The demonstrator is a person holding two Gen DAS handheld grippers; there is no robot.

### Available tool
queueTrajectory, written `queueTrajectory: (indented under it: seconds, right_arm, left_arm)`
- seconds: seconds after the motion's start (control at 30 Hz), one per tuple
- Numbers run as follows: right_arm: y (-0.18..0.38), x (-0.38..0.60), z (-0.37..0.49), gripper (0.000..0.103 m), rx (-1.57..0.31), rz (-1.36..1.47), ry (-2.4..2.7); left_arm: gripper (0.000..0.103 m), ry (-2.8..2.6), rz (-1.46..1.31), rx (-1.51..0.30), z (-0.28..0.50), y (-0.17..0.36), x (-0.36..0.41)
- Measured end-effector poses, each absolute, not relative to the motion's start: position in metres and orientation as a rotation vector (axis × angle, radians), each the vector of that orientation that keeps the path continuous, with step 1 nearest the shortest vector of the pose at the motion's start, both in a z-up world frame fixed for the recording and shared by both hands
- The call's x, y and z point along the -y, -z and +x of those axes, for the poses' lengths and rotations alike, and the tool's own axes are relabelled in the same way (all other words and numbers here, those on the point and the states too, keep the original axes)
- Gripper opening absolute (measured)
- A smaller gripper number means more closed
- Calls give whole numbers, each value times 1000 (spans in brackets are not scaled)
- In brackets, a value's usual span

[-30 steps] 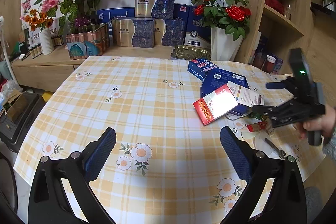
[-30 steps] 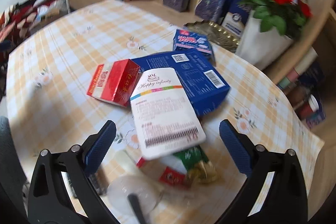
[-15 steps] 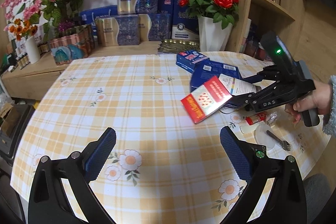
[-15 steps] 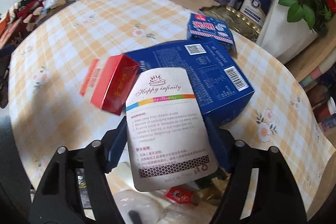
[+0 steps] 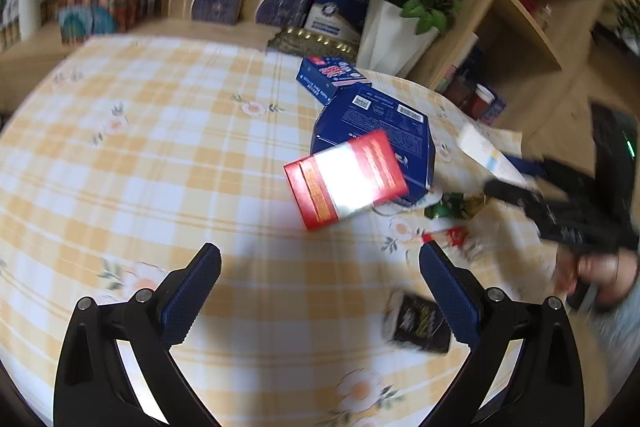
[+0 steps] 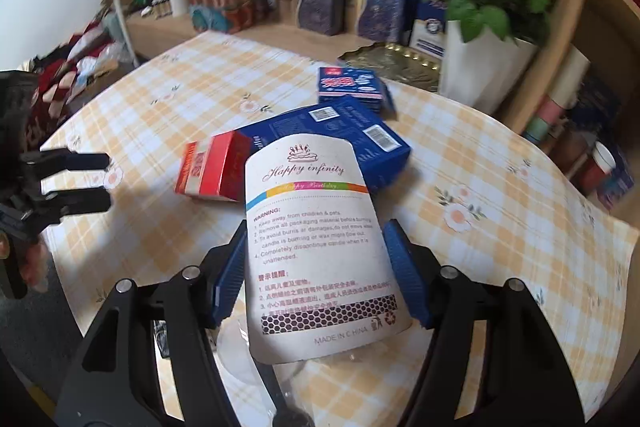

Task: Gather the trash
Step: 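Grasp the white instruction leaflet with the right tool while the left tool grasps the red cigarette pack, then carry the leaflet over the bin and open the right tool while the left tool holds the pack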

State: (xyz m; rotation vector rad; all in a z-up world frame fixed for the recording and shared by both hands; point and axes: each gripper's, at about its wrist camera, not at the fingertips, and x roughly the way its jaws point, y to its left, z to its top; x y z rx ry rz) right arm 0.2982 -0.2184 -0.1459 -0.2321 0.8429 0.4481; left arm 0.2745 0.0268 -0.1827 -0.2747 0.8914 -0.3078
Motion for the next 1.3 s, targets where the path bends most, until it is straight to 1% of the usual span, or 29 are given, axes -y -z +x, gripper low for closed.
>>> queueTrajectory:
  seconds: [0.13,0.47,0.77,0.8,0.83,0.9,1.07,1.3]
  right_arm:
    - [148,235,288,66,-839,-194,-426]
    - [155,260,271,66,-844,-155,-398]
    - [152,278,257,66,-837,-125,-373]
    - [152,280,256,66,-836,-121,-370]
    - [151,281,254,66,-835,-117,-367]
    - [151,284,251,66,-833,-114,-364]
    - [150,285,241,66,-827,-103,-352]
    - [141,277,216,66,-798,-93,-341]
  left_arm:
    - [97,300,-452,-941,297,197,-27]
    - [97,237,-631,-978,343,217,-5]
    - [97,169,-577,-1008,362,229,10]
    - [93,154,-569,-1007,362,229,9]
    - [86,155,-570,-1003,362,229,8]
    - [86,148,-557,-1009,360,228,6]
    - [86,173,-468,-958,346,212,3]
    - [86,196,-304,-875,311,176,-1]
